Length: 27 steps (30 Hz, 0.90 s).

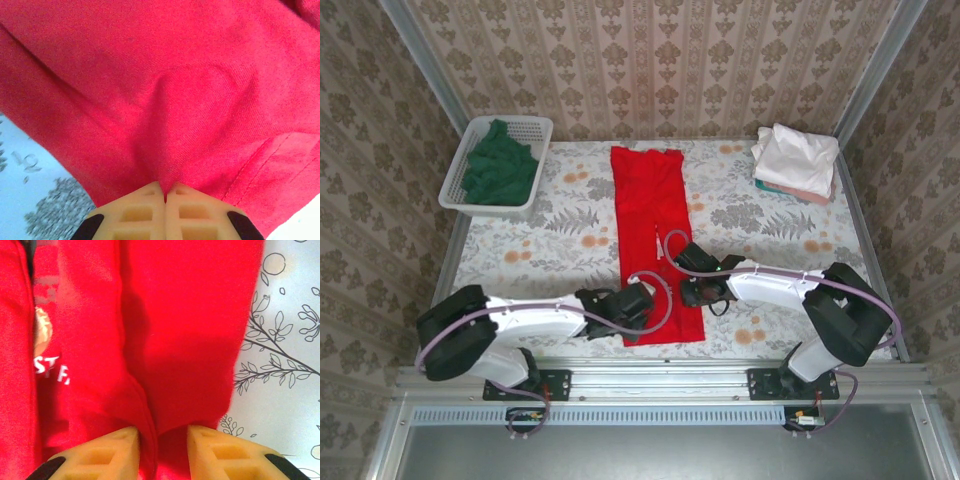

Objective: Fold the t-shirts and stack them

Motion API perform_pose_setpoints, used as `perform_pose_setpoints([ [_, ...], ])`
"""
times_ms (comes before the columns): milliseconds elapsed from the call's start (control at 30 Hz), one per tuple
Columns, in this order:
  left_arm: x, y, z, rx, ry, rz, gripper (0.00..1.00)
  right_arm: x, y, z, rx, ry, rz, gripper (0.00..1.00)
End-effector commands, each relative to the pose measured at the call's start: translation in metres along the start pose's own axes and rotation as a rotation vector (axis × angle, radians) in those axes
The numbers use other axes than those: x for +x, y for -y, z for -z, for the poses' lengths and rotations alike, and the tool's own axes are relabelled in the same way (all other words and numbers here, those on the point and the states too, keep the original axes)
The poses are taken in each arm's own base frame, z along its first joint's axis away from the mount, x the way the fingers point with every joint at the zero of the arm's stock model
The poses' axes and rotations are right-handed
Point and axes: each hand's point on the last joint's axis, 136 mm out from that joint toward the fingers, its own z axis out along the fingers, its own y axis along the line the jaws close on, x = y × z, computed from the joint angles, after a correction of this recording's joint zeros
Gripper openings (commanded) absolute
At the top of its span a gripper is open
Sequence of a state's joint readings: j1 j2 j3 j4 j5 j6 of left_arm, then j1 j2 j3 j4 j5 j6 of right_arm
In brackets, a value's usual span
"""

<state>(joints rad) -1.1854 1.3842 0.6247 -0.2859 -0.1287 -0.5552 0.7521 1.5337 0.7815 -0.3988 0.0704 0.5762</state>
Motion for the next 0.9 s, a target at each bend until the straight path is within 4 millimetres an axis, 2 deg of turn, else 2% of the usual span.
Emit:
perform_pose_setpoints([
  [0,0.014,-0.012,0.01,-0.031,-0.001,0.026,0.1,0.002,0.006,-0.002,0.024,-0.018,0.004,0.33],
  [33,0.014,-0.013,0.013,-0.025,0.01,0.031,0.15,0.002,0.006,-0.002,0.027,-0.02,0.003,0.33],
  [200,0.011,-0.016,0.024,-0.012,0.052,0.051,0.16,0.004,0.005,-0.007,0.022,-0.035,0.003,0.33],
  [367,0.015,-0.016,0.025,0.01,0.065,0.07,0.16,0.002,-0.004,-0.004,-0.008,-0.031,0.006,0.33],
  [400,0.014,-0.015,0.025,0.013,0.068,0.072,0.15,0.001,-0.006,-0.001,-0.015,-0.025,0.01,0.33],
  [433,0.013,-0.013,0.026,0.025,0.068,0.073,0.09,0.0,-0.01,0.002,-0.024,-0.02,0.015,0.33],
  [467,0.014,-0.013,0.026,0.027,0.067,0.074,0.07,-0.001,-0.013,0.005,-0.03,-0.013,0.022,0.33],
  [500,0.015,-0.012,0.025,0.034,0.066,0.08,0.13,-0.003,-0.016,0.008,-0.036,-0.004,0.025,0.33],
  [533,0.016,-0.011,0.024,0.042,0.068,0.084,0.23,-0.003,-0.018,0.01,-0.043,-0.001,0.027,0.34],
  [567,0.017,-0.012,0.022,0.041,0.066,0.088,0.4,-0.005,-0.019,0.011,-0.046,0.005,0.029,0.34],
  [600,0.016,-0.011,0.022,0.046,0.071,0.092,0.47,-0.005,-0.02,0.011,-0.048,0.005,0.03,0.34],
  [667,0.017,-0.01,0.021,0.054,0.072,0.089,0.51,-0.005,-0.021,0.008,-0.049,0.001,0.03,0.34],
  [800,0.022,-0.01,0.016,0.052,0.055,0.081,0.24,-0.002,-0.02,-0.002,-0.036,-0.02,0.032,0.34],
  [867,0.025,-0.012,0.015,0.048,0.044,0.083,0.18,0.0,-0.02,-0.004,-0.033,-0.026,0.03,0.34],
])
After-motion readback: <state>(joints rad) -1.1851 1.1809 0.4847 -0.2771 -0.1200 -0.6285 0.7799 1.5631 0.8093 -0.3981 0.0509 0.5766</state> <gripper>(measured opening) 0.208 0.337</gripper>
